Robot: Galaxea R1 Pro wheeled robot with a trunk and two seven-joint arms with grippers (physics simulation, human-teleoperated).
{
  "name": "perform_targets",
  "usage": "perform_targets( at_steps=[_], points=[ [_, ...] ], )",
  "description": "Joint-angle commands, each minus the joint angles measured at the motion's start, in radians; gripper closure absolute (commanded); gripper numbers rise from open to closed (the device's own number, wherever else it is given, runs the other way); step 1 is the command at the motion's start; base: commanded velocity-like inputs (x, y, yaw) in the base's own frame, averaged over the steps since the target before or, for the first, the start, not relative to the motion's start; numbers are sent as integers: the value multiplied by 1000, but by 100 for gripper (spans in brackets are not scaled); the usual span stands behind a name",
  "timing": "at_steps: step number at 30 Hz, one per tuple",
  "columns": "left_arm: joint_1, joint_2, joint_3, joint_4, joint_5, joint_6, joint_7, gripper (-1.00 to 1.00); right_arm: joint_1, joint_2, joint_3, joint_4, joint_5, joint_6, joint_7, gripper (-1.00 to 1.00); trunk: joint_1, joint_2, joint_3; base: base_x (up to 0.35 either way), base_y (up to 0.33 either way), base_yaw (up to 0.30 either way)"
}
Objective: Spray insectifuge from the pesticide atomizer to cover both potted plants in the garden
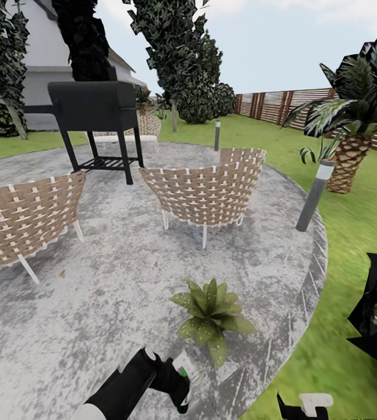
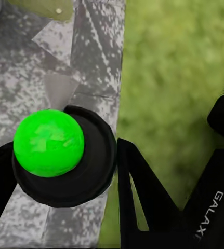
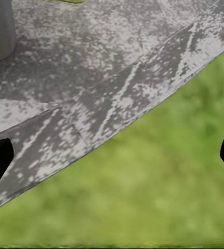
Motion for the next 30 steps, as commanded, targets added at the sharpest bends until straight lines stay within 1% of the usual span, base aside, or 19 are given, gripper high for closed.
perform_targets(
  at_steps=[1,2,4,5,6,8,9,11,13,16,18,21,23,24,25,26,28,30],
  points=[
    [0,-1,0,-2,-6,3,17,100,0,0,-9,0,2,-3,8,-100,-1,0,-1,-335,-73,247],
    [0,-1,0,-3,-6,3,35,100,0,0,-9,0,2,-3,8,-100,-1,0,-1,-335,-94,246],
    [0,-1,1,-4,-6,4,92,100,0,0,-9,0,2,-3,8,-100,-1,0,-1,-335,-123,246],
    [0,-1,2,-4,-5,5,130,100,0,0,-9,0,2,-3,8,-100,-1,0,-1,-335,-136,246],
    [0,0,3,-3,-2,5,167,100,0,0,-9,0,2,-4,8,-100,-1,0,-1,-335,-141,246],
    [0,0,5,4,10,6,221,100,0,0,-9,0,2,-4,8,-100,-1,0,-1,-331,-147,246],
    [0,0,15,8,23,6,260,100,0,0,-9,0,2,-3,8,-100,-1,0,-1,-307,-176,246],
    [1,0,29,11,43,6,301,100,0,0,-9,0,2,-3,8,-100,-1,0,-1,-282,-190,246],
    [4,0,42,16,81,5,370,100,0,0,-9,0,2,-4,8,-100,-1,0,-1,-190,-225,246],
    [8,2,46,39,147,3,464,100,0,0,-9,0,2,-4,8,-100,-1,0,-1,-179,-230,246],
    [12,3,47,56,167,1,501,100,0,0,-9,0,2,-4,8,-100,-1,0,-1,-245,-174,243],
    [19,3,48,68,178,-3,538,100,0,0,-9,0,2,-4,8,-100,-1,0,-1,-305,-57,218],
    [22,3,58,70,183,-38,558,100,0,0,-9,0,2,-4,8,-100,-1,0,-1,-329,-14,88],
    [23,4,75,71,185,-63,568,100,0,0,-9,0,2,-4,8,-100,-1,0,-1,-333,-5,33],
    [27,5,102,72,186,-81,578,100,0,0,-9,0,2,-4,8,-100,-1,0,-1,-335,-3,17],
    [37,6,161,73,187,-101,585,100,0,0,-9,-1,1,-5,8,-100,-1,0,-1,-260,-1,4],
    [42,6,184,73,181,-109,587,100,0,-1,-10,-1,1,-4,8,-100,-1,0,-1,-82,0,1],
    [43,6,184,73,181,-111,587,100,0,-1,-10,-1,1,-4,8,-100,-1,0,-1,-5,0,0]
  ],
)
